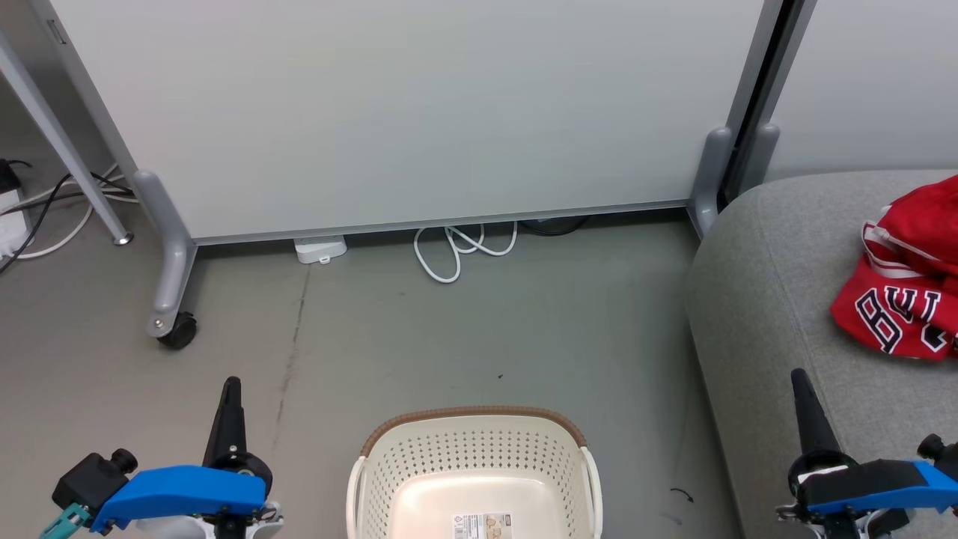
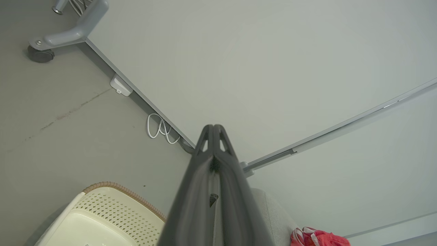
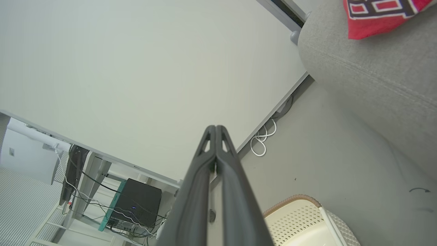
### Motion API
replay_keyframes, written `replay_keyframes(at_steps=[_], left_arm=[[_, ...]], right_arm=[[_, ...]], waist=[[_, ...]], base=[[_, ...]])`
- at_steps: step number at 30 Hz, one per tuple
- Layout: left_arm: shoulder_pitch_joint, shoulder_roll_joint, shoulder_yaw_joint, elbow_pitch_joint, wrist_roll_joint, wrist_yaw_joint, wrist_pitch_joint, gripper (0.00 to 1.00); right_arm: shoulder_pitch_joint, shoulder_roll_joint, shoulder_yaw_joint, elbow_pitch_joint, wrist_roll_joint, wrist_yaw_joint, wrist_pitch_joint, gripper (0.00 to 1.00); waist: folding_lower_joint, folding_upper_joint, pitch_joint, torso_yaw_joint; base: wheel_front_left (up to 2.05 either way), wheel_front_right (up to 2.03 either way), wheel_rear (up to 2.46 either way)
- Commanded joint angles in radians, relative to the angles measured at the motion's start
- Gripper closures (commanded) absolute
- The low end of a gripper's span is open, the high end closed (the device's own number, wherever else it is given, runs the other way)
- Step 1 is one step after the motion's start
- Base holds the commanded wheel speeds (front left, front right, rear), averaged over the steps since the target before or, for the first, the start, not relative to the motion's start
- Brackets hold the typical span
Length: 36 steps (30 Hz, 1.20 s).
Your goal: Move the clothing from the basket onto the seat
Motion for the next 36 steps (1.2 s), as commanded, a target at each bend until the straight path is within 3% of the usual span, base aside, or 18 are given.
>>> replay_keyframes(at_steps=[1,36], left_arm=[[-0.024,0.002,0.009,-0.014,-0.026,-0.005,0.007,1.00],[-0.044,-0.004,0.062,-0.035,-0.365,-0.009,0.094,1.00]], right_arm=[[-0.024,-0.006,-0.002,-0.013,0.028,0.000,0.008,1.00],[-0.050,-0.007,-0.010,-0.013,0.377,0.001,0.096,1.00]], waist=[[-0.0001,0.0000,0.000,-0.001],[-0.0001,0.0000,0.003,-0.028]], base=[[0.00,0.00,0.00],[0.00,0.00,0.00]])
